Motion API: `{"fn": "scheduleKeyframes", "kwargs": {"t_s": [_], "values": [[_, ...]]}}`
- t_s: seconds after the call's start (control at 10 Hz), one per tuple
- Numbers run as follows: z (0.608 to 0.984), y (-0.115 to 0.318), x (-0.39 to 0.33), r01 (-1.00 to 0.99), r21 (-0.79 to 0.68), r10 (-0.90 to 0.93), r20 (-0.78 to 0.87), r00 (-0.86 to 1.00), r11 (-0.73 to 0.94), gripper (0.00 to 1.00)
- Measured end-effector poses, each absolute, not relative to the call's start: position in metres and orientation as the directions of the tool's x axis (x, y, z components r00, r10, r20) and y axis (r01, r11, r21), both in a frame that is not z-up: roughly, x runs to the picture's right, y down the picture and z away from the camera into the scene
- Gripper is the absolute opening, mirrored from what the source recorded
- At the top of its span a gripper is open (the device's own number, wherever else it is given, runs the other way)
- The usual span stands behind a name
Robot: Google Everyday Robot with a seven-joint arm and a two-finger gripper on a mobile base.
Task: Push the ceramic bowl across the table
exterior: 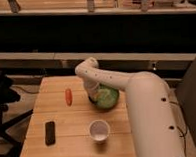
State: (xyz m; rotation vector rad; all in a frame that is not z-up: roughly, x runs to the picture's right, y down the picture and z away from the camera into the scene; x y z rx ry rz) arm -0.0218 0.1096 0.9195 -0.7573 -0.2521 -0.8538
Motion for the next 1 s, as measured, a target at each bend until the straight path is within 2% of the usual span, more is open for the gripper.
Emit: {"fn": "scheduleKeyframes", "kwargs": {"t_s": [1.0], "values": [[0.9, 0.114, -0.093, 0.853, -0.426, -0.669, 0.543, 0.508, 0.302, 0.0]]}}
